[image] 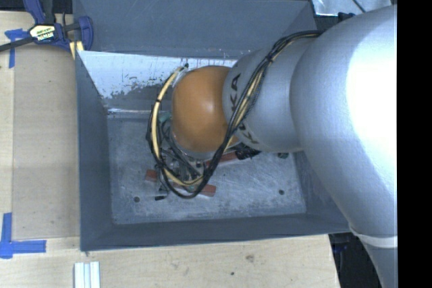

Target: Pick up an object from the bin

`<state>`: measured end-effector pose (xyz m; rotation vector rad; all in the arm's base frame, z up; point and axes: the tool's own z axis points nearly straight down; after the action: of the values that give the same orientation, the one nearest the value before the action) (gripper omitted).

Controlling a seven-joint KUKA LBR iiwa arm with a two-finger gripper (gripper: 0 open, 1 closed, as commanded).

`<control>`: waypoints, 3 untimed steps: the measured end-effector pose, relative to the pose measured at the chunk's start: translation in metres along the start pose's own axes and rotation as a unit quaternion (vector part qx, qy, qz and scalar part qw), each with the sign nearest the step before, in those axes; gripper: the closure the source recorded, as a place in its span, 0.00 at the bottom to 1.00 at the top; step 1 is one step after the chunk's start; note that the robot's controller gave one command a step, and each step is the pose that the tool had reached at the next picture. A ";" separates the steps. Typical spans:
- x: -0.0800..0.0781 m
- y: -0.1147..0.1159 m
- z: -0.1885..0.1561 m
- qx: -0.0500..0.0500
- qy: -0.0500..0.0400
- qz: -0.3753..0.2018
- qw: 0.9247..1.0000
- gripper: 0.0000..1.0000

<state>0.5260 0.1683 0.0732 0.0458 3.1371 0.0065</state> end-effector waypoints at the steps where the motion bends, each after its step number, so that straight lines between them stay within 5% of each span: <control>1: 0.000 0.000 0.000 0.000 0.000 0.000 1.000 1.00; 2: 0.015 0.001 -0.051 0.003 0.004 0.006 1.000 1.00; 3: -0.028 -0.032 -0.042 0.000 -0.005 -0.007 1.000 1.00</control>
Offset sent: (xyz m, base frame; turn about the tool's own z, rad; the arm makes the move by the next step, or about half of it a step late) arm -0.0276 0.0067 0.1176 0.0276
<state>0.5525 0.1353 0.1149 0.0247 3.1280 0.0047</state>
